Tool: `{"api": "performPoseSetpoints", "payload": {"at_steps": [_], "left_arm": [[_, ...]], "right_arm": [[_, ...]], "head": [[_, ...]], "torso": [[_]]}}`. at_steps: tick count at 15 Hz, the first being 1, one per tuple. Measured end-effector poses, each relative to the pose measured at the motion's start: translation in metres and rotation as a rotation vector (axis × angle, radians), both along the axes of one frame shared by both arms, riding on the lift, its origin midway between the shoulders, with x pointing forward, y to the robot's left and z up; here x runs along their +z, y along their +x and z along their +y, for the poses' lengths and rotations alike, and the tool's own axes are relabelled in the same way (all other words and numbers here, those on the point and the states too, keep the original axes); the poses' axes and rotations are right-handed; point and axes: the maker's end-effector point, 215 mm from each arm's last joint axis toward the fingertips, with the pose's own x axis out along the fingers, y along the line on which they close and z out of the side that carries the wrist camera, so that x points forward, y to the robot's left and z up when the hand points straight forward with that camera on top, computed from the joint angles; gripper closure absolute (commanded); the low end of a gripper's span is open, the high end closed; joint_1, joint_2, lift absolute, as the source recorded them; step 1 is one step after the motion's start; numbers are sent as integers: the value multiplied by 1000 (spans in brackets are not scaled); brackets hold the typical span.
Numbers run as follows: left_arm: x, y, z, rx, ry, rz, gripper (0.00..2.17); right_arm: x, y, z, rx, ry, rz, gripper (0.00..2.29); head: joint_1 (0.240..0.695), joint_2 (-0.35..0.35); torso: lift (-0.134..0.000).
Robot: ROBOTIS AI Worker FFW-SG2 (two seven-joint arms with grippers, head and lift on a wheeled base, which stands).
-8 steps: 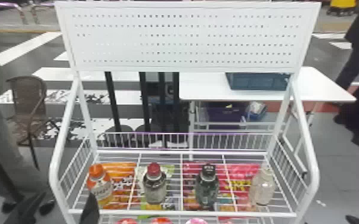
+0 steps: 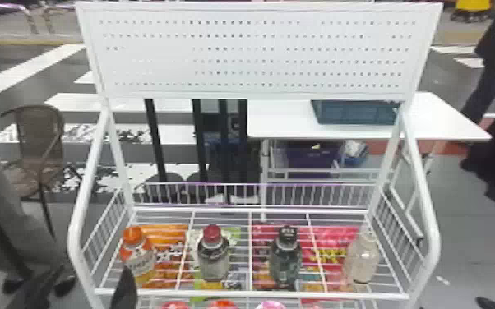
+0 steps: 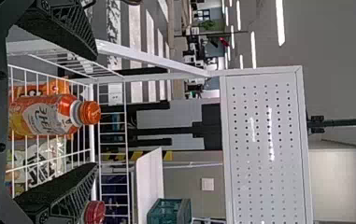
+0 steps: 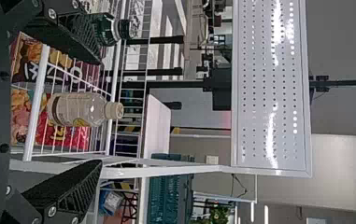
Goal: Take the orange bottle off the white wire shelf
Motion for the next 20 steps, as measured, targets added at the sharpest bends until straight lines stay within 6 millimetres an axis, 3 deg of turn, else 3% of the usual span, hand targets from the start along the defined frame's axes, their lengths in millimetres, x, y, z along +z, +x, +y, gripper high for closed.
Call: {"api": "performPoseSetpoints", "payload": {"at_steps": [4, 10, 15, 18, 20], "left_arm": [[-4, 1, -2, 3, -6, 2, 87], [-81, 21, -24, 4, -45, 31, 87], [-144, 61, -23, 19, -35, 94, 87], [-166, 90, -13, 40, -27, 115, 87], [-171, 106, -3, 59, -21, 115, 87]], "right_arm": [[-1, -1, 1, 2, 0, 2, 147], [-3, 0, 2, 4, -1, 6, 147], [-7, -1, 1, 1, -2, 11, 147], [-8, -1, 0, -1, -5, 14, 147], [-9, -1, -2, -4, -7, 16, 147]], "head": [[499, 0], [499, 0], [499, 0], [499, 0], [499, 0]], "torso": [[0], [0], [0], [0], [0]]}}
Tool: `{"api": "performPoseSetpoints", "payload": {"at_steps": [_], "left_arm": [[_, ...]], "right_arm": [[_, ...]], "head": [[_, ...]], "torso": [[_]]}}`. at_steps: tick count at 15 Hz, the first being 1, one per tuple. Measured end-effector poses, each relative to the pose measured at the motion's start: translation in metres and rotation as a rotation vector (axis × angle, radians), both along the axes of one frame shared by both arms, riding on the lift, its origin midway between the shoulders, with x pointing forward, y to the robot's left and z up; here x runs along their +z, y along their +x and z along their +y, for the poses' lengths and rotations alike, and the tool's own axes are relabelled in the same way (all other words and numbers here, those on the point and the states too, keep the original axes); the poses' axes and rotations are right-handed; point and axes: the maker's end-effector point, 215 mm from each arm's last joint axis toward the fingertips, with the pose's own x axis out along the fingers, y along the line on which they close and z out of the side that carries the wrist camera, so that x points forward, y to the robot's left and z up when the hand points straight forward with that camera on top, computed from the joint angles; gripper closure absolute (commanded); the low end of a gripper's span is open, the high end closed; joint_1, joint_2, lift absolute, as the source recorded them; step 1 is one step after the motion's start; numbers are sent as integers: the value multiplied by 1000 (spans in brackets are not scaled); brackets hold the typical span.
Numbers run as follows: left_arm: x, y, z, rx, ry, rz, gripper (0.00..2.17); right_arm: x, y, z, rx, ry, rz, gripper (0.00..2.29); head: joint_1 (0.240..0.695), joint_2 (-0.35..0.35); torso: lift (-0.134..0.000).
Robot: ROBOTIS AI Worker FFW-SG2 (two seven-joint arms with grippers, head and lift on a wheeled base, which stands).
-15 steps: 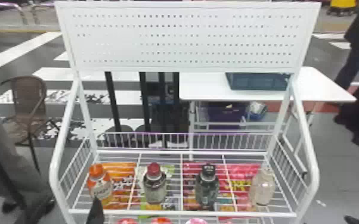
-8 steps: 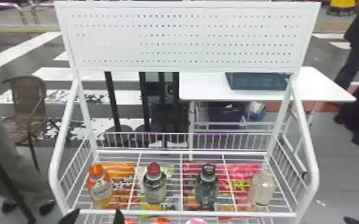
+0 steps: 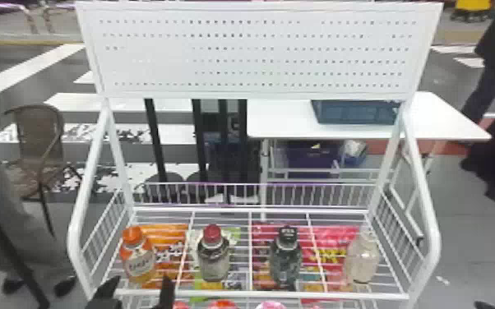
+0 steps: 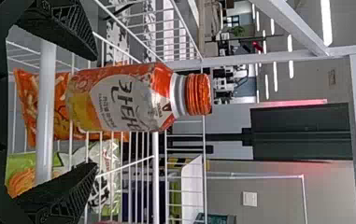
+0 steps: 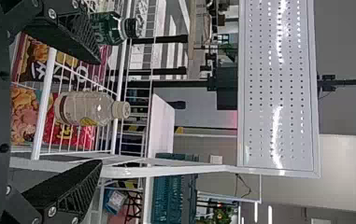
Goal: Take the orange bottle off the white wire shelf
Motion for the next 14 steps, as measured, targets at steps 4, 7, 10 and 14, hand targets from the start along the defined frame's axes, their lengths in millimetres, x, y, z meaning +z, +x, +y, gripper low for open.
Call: {"api": "performPoseSetpoints", "payload": {"at_steps": [4, 7, 10, 14], "left_arm": [[11, 22, 18, 32, -5, -39, 87], [18, 36, 23, 32, -14, -55, 87], [24, 46, 24, 30, -16, -65, 154], [27, 51, 19, 14, -18, -71, 792]], "right_arm": [[-3, -1, -3, -5, -4, 6, 147], [-4, 0, -3, -6, -6, 6, 147], [-5, 0, -3, -7, -8, 8, 147], [-8, 1, -4, -8, -9, 12, 147]], "head": [[499, 0], [499, 0], [499, 0], [499, 0]], "torso": [[0], [0], [0], [0]]}}
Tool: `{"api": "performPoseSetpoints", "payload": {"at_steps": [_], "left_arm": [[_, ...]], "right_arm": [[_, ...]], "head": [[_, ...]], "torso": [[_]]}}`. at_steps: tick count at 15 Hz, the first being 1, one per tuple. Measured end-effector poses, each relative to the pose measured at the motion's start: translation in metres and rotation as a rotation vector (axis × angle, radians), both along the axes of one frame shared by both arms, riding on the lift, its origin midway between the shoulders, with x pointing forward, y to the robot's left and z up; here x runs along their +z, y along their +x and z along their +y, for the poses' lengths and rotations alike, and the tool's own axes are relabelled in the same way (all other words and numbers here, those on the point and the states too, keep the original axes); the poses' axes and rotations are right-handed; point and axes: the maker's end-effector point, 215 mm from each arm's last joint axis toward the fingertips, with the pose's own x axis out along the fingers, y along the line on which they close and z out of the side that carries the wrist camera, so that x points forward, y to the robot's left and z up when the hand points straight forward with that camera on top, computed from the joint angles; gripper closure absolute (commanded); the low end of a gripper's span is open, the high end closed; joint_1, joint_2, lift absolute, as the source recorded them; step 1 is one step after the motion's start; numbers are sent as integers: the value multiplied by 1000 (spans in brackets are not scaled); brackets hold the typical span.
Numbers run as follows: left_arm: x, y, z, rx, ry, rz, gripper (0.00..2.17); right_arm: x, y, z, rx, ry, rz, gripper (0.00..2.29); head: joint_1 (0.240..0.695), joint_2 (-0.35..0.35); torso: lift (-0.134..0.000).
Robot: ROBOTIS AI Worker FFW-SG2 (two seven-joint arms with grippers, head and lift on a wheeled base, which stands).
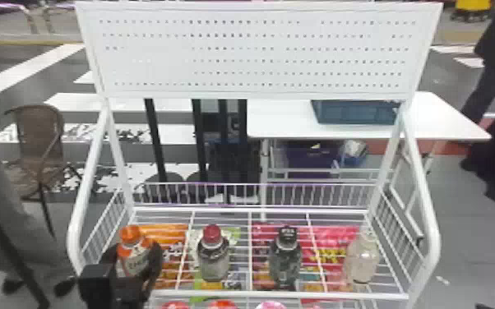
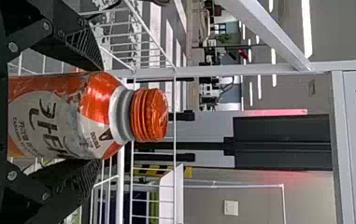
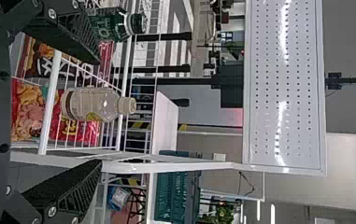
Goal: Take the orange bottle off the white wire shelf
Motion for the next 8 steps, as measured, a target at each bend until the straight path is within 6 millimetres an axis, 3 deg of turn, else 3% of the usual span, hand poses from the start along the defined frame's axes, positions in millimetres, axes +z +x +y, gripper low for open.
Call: {"api": "performPoseSetpoints", "payload": {"at_steps": [4, 8], "left_arm": [[2, -7, -4, -6, -1, -5, 788], [21, -26, -10, -18, -5, -24, 788]], "right_arm": [[-1, 0, 0, 3, 0, 2, 147], [-1, 2, 3, 8, 1, 1, 147]], "head": [[499, 0], [499, 0]], "torso": [[0], [0]]}}
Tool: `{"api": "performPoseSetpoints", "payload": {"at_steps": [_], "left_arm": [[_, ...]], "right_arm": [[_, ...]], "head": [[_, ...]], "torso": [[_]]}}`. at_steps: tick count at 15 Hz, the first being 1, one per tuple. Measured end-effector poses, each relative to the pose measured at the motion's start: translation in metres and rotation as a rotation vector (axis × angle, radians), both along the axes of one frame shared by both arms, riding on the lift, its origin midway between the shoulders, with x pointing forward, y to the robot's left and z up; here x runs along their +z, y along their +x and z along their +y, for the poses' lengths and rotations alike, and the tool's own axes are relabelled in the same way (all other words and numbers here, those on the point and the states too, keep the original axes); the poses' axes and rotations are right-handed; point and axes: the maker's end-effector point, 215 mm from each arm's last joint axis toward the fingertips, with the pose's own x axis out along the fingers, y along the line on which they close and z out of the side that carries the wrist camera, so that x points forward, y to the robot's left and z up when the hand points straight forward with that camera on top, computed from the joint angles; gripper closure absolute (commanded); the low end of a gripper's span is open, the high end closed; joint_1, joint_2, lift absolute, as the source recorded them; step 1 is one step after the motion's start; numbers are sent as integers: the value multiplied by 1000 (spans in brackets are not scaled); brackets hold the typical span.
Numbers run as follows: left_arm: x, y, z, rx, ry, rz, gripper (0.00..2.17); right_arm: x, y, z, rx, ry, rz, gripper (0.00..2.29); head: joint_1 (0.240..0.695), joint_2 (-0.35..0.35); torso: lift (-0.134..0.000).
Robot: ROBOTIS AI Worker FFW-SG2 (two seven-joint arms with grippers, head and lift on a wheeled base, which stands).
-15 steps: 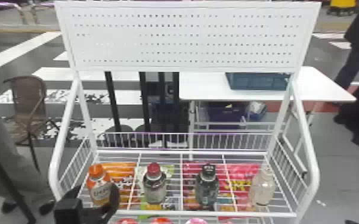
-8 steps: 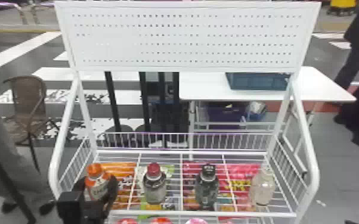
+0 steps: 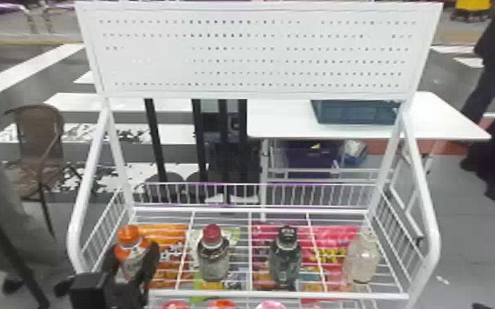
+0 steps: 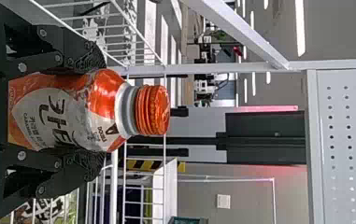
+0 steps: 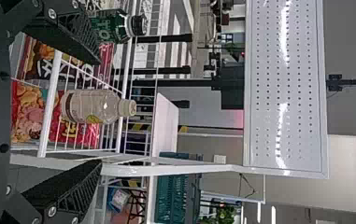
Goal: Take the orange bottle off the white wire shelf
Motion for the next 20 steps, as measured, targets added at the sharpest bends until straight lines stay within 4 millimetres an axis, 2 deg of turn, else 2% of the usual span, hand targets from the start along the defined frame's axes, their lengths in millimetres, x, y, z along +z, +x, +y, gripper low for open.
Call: {"api": "performPoseSetpoints", "payload": {"at_steps": [2, 7, 9, 12, 15, 20], "left_arm": [[11, -17, -4, -8, -3, 5, 788], [60, -80, -13, -26, -9, -3, 785], [77, -97, -13, -32, -5, -13, 785], [97, -115, -13, -41, 8, -26, 778], [108, -127, -18, -68, 15, -29, 778], [118, -133, -13, -65, 27, -39, 772]], "right_arm": [[1, 1, 1, 2, 1, -2, 147], [1, 3, 2, 5, 2, -6, 147], [3, 5, 1, 4, 4, -11, 147], [2, 7, 1, 2, 7, -11, 147], [1, 9, 0, 2, 10, -6, 147], [6, 8, 7, 12, 14, -12, 147]], "head": [[499, 0], [499, 0], [499, 0], [499, 0], [499, 0], [499, 0]], "torso": [[0], [0], [0], [0], [0], [0]]}}
